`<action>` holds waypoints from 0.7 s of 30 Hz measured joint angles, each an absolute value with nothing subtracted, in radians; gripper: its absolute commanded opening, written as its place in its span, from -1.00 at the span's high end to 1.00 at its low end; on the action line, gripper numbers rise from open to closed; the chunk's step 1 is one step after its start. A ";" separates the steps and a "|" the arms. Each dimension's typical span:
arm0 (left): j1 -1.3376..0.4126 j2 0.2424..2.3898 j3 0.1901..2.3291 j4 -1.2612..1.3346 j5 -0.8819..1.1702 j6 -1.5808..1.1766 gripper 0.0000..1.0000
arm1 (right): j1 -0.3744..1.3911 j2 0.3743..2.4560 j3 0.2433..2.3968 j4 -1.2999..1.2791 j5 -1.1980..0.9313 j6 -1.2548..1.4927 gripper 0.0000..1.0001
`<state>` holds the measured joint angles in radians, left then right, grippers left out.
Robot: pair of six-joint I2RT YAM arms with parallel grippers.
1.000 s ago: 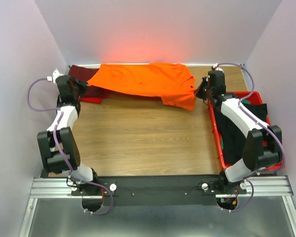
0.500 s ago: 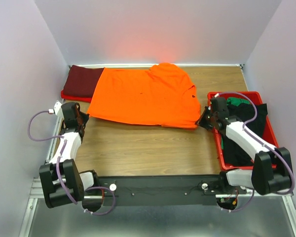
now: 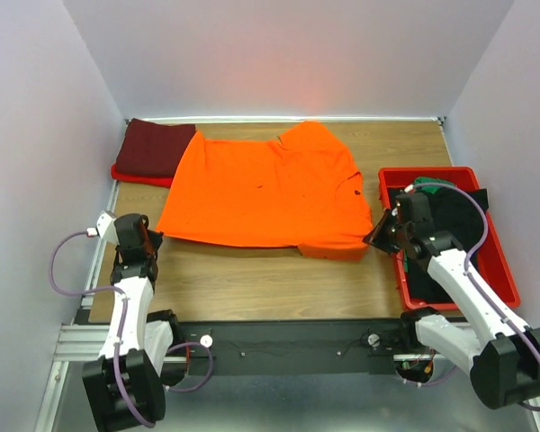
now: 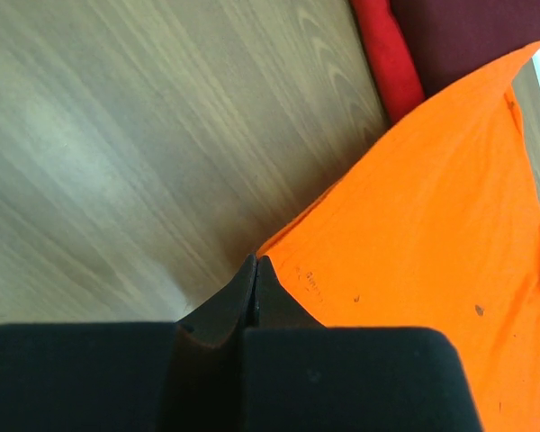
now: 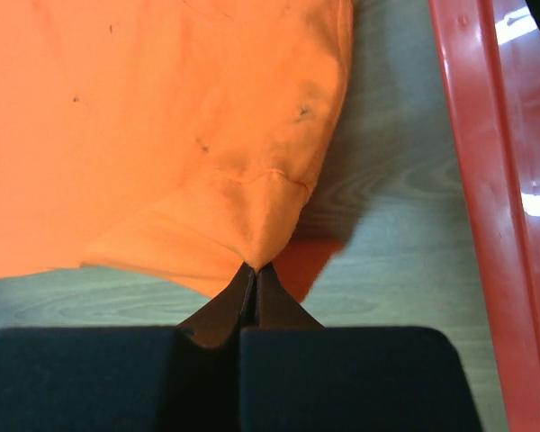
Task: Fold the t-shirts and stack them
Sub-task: Flatten the tshirt out
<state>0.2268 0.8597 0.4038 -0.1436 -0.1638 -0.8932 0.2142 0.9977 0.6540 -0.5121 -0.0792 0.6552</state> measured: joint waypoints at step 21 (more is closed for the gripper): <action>0.227 0.544 0.333 -0.238 -0.168 -0.999 1.00 | 0.214 0.965 0.747 -0.727 -0.082 0.700 0.97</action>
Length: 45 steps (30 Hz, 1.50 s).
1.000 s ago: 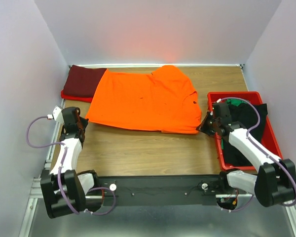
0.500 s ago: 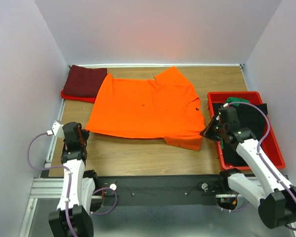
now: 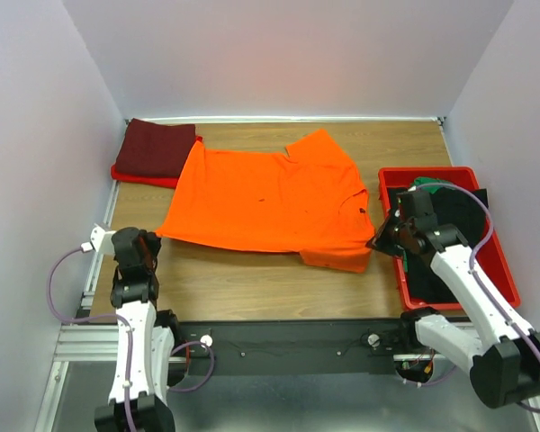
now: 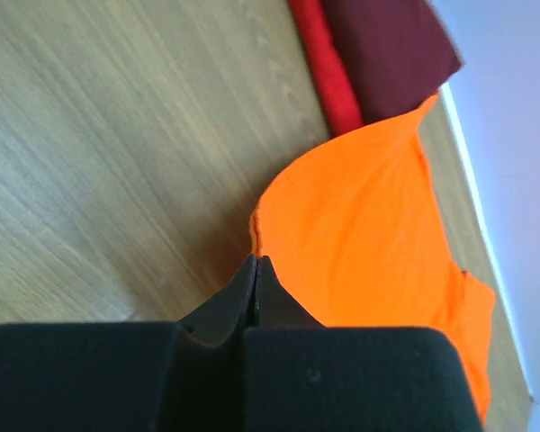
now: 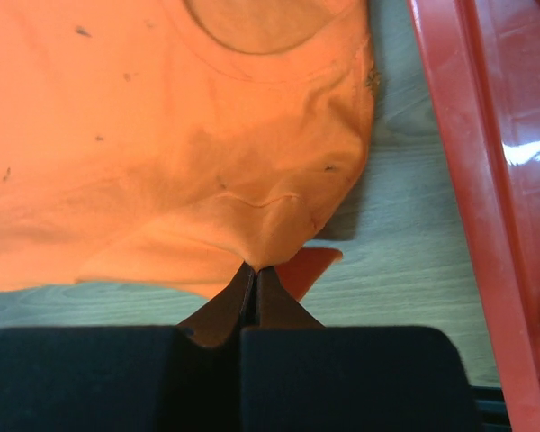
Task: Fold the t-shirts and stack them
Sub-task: Flatten the tshirt out
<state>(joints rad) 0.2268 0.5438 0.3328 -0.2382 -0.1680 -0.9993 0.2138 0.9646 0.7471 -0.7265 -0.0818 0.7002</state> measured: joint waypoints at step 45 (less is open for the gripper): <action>0.093 1.412 0.719 -0.030 -0.163 -0.936 1.00 | 0.212 1.422 0.881 -0.434 0.070 0.681 0.98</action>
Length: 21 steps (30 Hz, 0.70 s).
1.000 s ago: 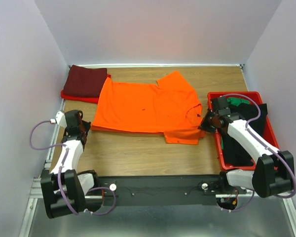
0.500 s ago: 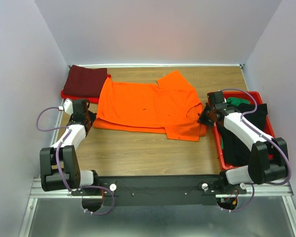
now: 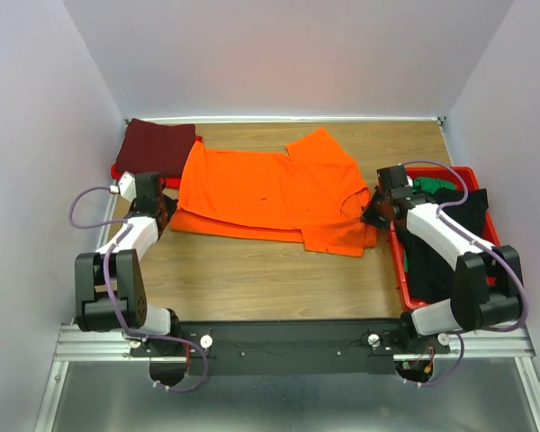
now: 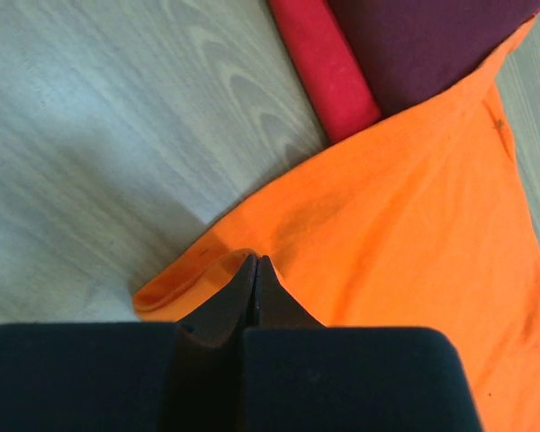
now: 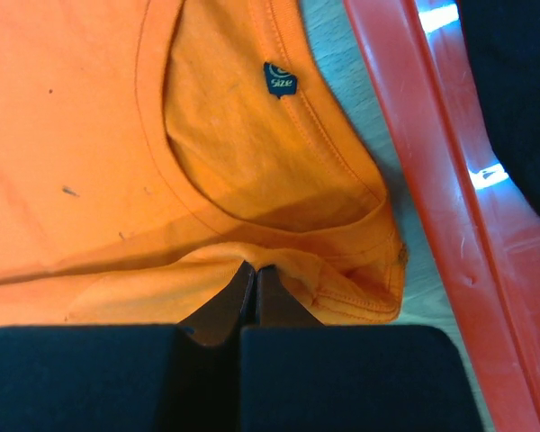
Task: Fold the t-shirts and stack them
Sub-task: Flatten the tshirt out
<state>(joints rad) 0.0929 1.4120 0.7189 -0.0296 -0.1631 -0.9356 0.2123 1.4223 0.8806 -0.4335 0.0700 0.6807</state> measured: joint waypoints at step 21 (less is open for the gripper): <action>0.070 1.539 0.828 -0.017 -0.161 -0.890 -0.81 | 0.147 1.496 0.961 -0.390 0.060 0.645 -0.59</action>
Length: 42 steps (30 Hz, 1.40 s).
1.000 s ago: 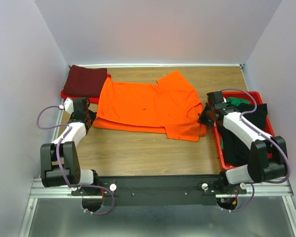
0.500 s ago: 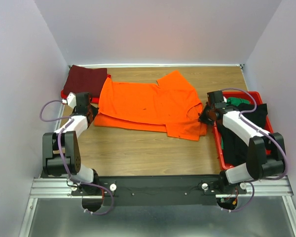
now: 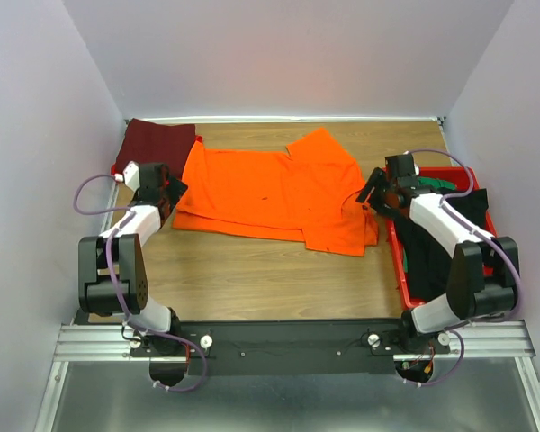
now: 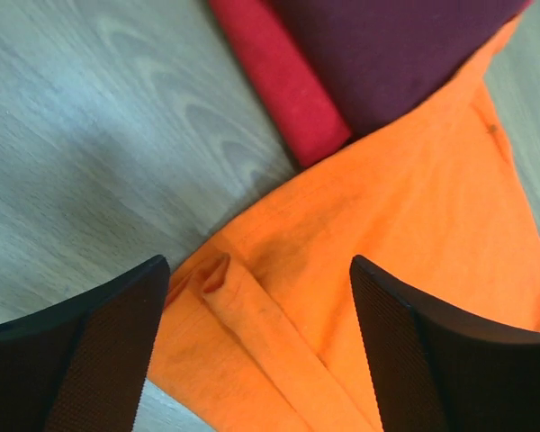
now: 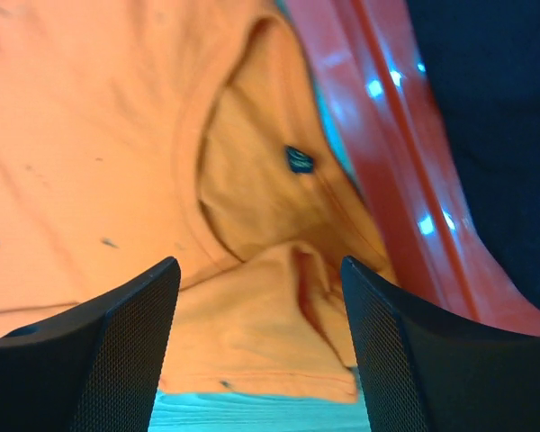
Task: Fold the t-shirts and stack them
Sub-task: Flatten the tshirt out
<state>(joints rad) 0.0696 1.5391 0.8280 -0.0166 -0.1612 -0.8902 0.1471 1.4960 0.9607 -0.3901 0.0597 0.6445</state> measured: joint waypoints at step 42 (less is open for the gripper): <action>-0.035 1.465 0.612 -0.011 -0.293 -0.982 1.00 | 0.405 1.386 0.793 -0.364 0.314 0.661 -0.43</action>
